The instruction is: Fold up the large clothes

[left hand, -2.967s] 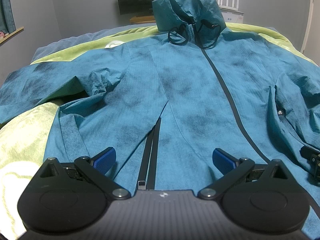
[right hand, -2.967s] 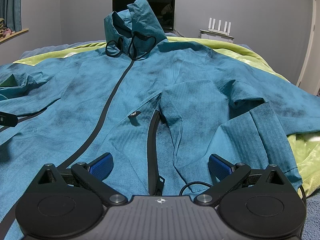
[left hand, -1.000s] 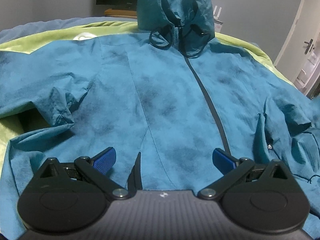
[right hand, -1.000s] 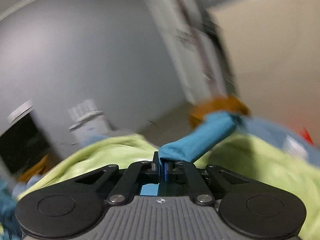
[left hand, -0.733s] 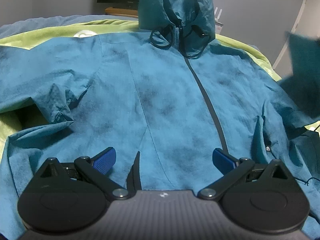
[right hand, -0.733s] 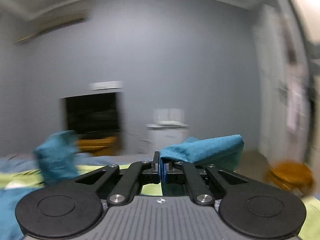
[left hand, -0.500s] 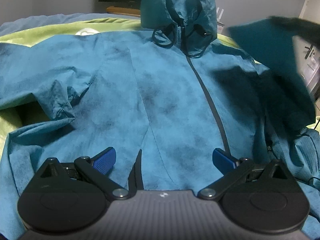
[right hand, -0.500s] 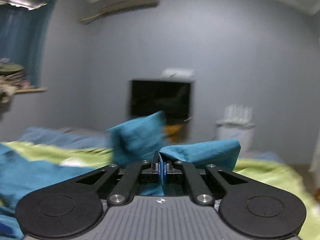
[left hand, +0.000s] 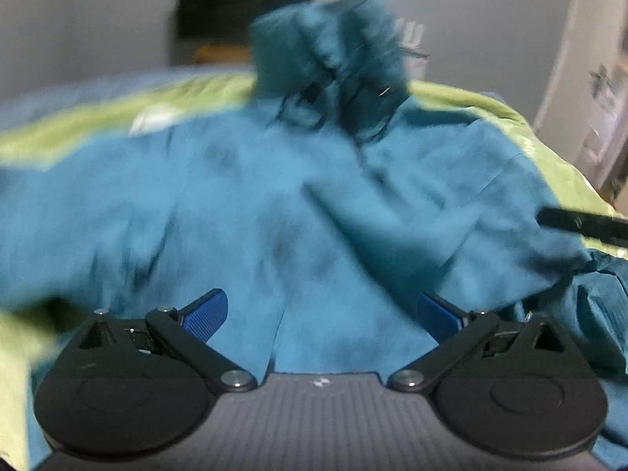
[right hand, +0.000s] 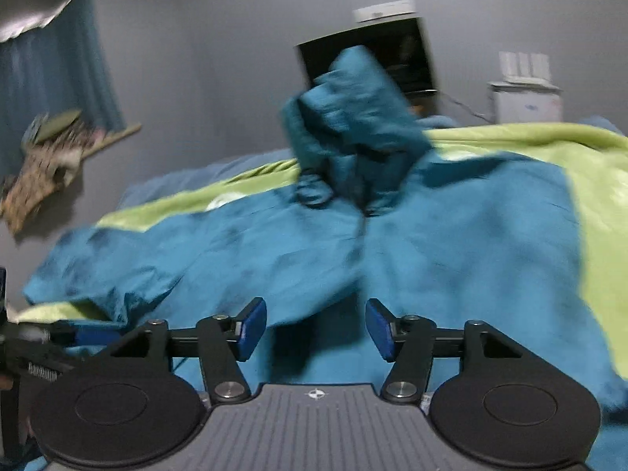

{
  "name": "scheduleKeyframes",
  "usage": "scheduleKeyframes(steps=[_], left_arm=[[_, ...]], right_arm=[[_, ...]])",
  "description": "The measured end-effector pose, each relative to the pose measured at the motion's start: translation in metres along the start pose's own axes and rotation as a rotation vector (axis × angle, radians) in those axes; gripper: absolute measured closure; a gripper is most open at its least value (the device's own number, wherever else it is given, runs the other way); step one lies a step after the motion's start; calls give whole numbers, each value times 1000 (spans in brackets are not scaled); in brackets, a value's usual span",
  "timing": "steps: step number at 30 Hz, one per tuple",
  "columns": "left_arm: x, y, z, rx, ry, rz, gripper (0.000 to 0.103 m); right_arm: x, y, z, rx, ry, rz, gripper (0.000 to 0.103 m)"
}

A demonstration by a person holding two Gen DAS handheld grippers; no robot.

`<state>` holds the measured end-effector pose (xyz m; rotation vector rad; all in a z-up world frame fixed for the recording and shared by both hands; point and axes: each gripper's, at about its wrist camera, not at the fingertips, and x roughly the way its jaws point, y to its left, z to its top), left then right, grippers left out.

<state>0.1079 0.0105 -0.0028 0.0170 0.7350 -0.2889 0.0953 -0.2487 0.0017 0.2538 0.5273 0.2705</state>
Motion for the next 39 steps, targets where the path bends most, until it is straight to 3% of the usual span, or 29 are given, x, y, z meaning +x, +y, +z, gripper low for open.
scheduleKeyframes(steps=[5, 9, 10, 11, 13, 15, 17, 22, 27, 37, 39], left_arm=[[28, -51, 36, 152, -31, -36, 0], [71, -91, 30, 255, 47, -60, 3], [76, -98, 24, 289, 30, -31, 17], [80, -104, 17, 326, 15, 15, 44], [92, -110, 5, 396, 25, 104, 82], [88, -97, -3, 372, -34, 98, 87], [75, -74, -5, 278, -105, 118, 92], [49, -4, -9, -14, -146, 209, 96], [57, 57, -21, -349, -31, 173, 94], [46, 73, -27, -422, -55, 250, 69], [37, 69, -25, -364, -89, 261, 62]], right_arm=[[-31, -40, -11, 37, -63, -162, 39], [-24, -65, -23, 129, -43, -187, 37], [-24, -67, -25, 127, -46, -190, 38], [-23, -69, -27, 119, -49, -195, 37], [-22, -71, -30, 104, -54, -198, 36], [-21, -73, -32, 95, -56, -200, 34], [-9, -73, -31, 84, -53, -208, 34], [-2, -77, -30, 99, -72, -246, 34], [22, -86, -38, 85, -41, -405, 34], [28, -86, -55, 22, -32, -422, 28], [25, -84, -56, 14, -56, -425, 28]])
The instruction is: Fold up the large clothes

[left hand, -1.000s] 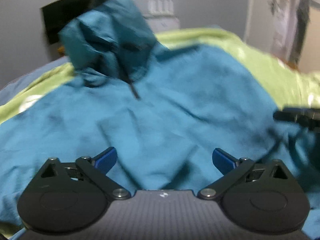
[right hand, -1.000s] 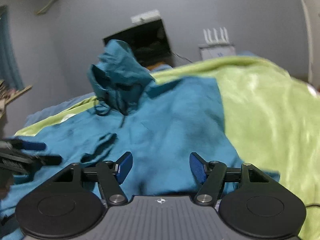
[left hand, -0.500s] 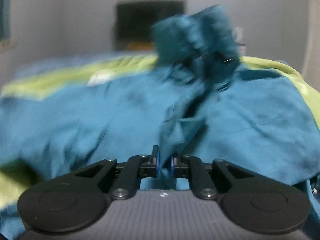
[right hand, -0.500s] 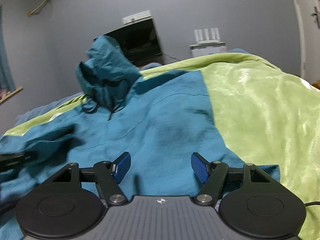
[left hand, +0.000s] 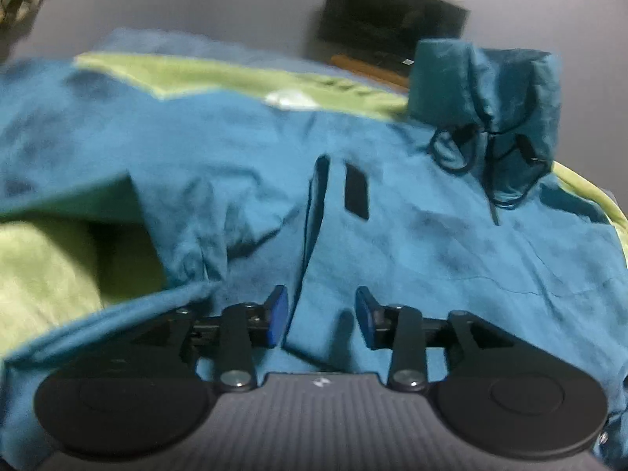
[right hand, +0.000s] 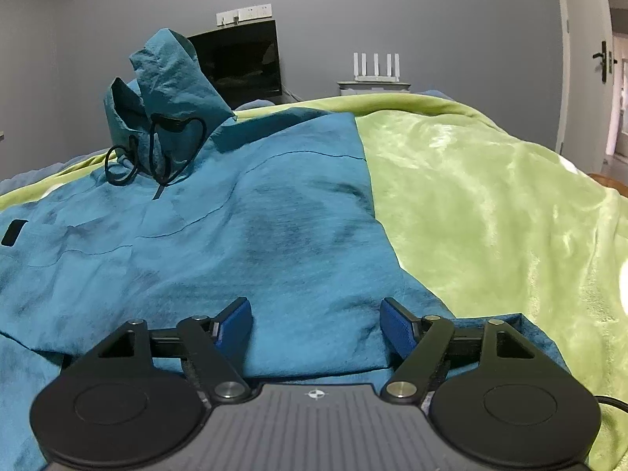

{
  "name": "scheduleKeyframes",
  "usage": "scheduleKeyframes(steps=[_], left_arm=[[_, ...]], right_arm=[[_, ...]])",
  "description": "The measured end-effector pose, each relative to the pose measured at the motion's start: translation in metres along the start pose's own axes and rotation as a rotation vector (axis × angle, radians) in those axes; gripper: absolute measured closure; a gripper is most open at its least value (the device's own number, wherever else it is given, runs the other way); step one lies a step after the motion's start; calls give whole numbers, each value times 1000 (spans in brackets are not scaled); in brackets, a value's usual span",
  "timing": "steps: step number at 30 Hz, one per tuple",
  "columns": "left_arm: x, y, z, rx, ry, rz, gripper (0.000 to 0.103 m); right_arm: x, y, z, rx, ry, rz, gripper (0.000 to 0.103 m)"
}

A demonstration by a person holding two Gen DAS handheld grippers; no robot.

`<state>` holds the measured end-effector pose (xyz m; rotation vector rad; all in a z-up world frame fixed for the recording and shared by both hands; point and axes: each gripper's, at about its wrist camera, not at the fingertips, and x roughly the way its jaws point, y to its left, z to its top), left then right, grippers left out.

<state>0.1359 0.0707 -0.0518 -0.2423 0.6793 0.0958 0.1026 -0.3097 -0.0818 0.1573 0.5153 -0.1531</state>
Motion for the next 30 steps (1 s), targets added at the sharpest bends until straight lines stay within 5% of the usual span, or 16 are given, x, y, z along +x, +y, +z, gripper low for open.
scheduleKeyframes(steps=[6, 11, 14, 21, 24, 30], left_arm=[[4, -13, -7, 149, -10, 55, 43], [2, -7, -4, 113, -12, 53, 37], [-17, 4, 8, 43, -82, 29, 17], [-75, 63, 47, -76, -289, 73, 1], [-88, 101, 65, -115, -284, 116, 1], [-101, 196, 76, -191, -305, 323, 1]], right_arm=[[6, 10, -2, -64, 35, -35, 20], [11, 18, -9, -123, 31, -52, 14], [11, 18, -10, -119, 28, -47, 13], [12, 21, -12, -134, 29, -52, 5], [12, 22, -14, -140, 30, -63, 1], [11, 24, -15, -149, 29, -71, 1]])
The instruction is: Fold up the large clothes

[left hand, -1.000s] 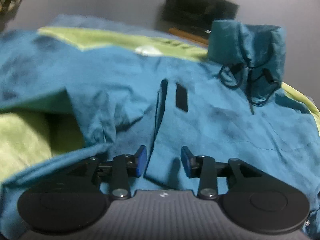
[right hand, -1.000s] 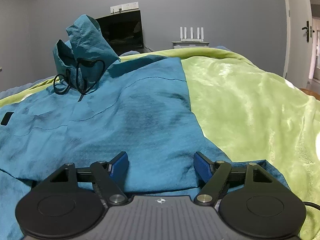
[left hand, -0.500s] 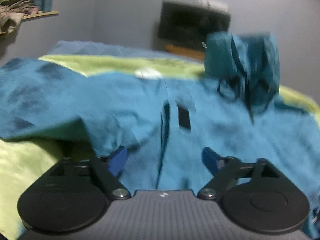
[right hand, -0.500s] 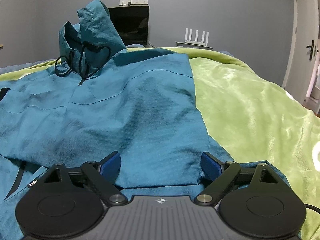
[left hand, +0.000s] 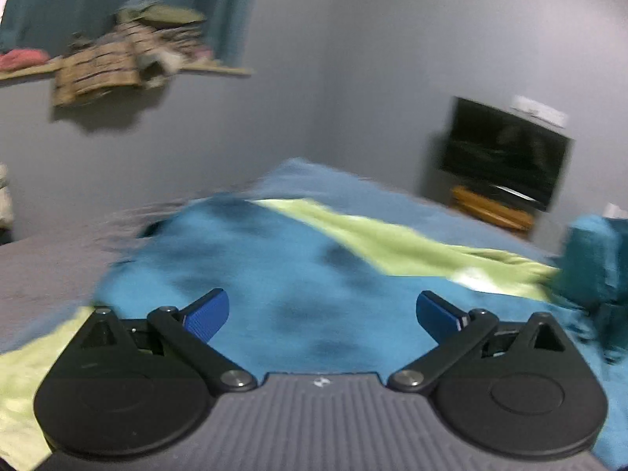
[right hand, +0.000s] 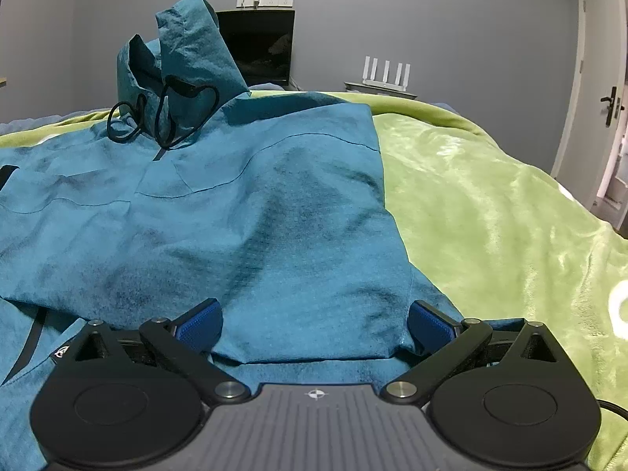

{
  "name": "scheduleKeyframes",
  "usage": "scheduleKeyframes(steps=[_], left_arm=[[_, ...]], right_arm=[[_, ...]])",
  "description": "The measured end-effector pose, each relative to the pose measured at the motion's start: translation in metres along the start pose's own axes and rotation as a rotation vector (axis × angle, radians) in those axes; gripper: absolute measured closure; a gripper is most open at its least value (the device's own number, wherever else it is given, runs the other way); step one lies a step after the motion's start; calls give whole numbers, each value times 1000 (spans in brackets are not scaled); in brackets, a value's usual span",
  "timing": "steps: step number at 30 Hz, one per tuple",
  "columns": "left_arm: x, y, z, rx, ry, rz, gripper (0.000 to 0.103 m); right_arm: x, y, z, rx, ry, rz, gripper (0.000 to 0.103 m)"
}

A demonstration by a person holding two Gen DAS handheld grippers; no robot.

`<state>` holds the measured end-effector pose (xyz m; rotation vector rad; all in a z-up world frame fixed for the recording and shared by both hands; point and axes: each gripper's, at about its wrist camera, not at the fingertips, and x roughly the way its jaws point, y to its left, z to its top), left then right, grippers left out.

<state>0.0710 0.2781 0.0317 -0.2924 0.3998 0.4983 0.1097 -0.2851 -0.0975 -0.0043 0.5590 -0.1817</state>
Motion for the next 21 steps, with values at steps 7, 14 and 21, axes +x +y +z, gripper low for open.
scheduleKeyframes(steps=[7, 14, 21], left_arm=[[34, 93, -3, -233, 109, 103, 1], [61, 136, -6, -420, 166, 68, 4], [63, 141, 9, -407, 114, 10, 94]], right_arm=[[1, 2, 0, -11, 1, -10, 1], [1, 2, -1, -18, 0, -15, 1], [1, 3, -1, -22, 2, -17, 1]])
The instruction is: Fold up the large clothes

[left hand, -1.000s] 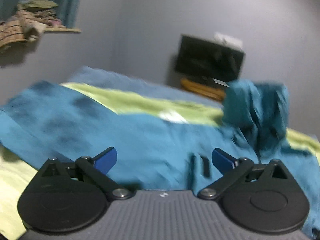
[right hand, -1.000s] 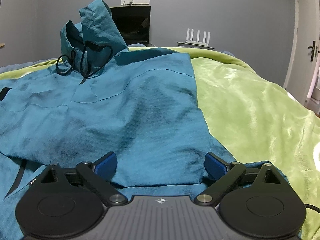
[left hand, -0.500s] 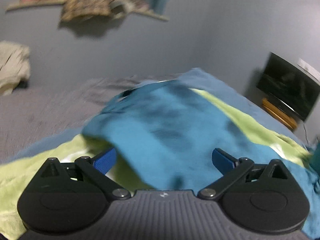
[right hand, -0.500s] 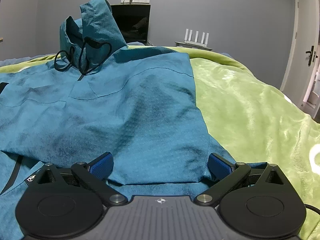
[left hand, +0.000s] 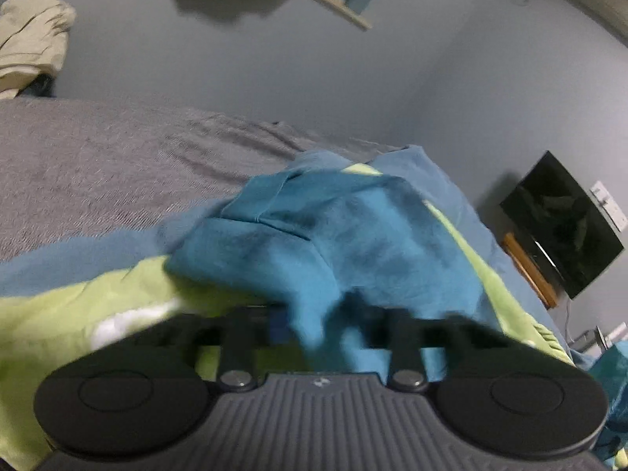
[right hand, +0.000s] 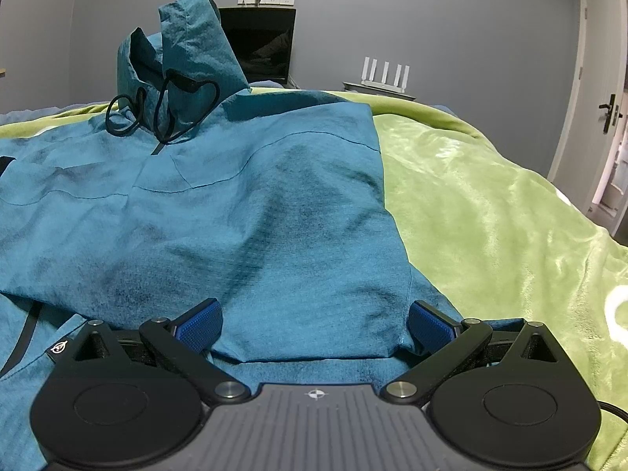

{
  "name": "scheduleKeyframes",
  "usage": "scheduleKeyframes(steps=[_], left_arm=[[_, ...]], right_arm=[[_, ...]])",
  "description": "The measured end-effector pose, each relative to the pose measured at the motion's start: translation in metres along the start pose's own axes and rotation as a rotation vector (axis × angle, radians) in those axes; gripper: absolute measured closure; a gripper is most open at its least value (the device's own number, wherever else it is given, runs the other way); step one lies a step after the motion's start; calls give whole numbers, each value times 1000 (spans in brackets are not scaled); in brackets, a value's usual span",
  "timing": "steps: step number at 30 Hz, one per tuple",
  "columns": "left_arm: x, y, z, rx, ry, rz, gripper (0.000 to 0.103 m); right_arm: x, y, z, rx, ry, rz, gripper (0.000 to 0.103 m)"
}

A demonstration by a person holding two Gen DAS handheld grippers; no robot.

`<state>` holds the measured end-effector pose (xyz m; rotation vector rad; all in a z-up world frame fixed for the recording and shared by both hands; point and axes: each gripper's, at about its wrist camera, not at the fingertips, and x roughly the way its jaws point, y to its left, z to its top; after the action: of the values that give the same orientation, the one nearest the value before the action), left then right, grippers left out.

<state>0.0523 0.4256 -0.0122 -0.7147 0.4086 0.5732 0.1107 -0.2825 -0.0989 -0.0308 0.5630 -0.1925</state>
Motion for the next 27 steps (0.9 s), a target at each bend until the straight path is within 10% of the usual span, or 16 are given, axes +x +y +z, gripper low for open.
scheduleKeyframes(steps=[9, 21, 27], left_arm=[[-66, -105, -15, 326, -223, -266, 101], [-154, -298, -142, 613, -137, -784, 101], [-180, -357, -253, 806, -42, -894, 101]], right_arm=[[2, 1, -1, -7, 4, -4, 1], [2, 1, -1, -6, 3, -5, 1], [2, 1, -1, -4, 3, -6, 1]])
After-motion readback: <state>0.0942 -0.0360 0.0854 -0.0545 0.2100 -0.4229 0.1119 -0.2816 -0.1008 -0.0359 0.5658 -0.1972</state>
